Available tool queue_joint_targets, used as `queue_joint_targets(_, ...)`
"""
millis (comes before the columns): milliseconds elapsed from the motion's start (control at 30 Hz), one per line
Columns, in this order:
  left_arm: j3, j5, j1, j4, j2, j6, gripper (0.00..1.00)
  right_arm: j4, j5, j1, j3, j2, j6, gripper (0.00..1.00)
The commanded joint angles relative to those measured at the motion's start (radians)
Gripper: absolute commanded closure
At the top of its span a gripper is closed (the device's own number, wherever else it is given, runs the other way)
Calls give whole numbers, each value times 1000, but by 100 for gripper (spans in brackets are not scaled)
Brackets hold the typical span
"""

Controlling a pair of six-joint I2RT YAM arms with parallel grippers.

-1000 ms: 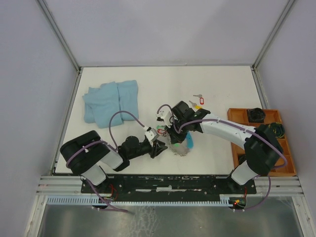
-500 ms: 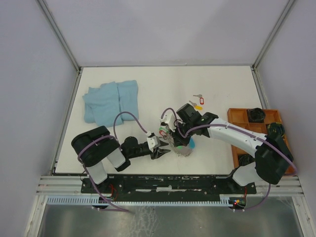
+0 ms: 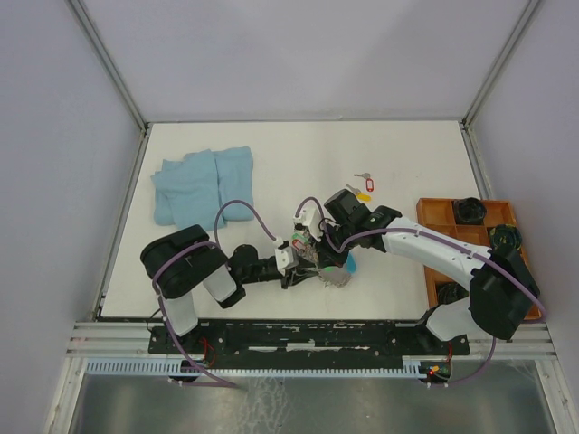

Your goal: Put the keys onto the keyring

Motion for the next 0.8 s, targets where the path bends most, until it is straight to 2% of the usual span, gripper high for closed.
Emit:
queue_joint_targets(0, 17, 59, 5, 100, 9, 24, 70, 40, -14, -2, 2, -38, -4, 99)
queue_joint_targets(233, 16, 67, 5, 97, 20, -12, 96, 39, 7, -2, 2, -40, 8, 99)
queue_joint_targets(567, -16, -35, 2, 34, -31, -73, 97, -17, 180, -20, 20, -22, 125, 99)
queue_joint_targets(767, -32, -93, -8, -10, -75, -73, 97, -88, 192, -41, 63, 39, 178, 99)
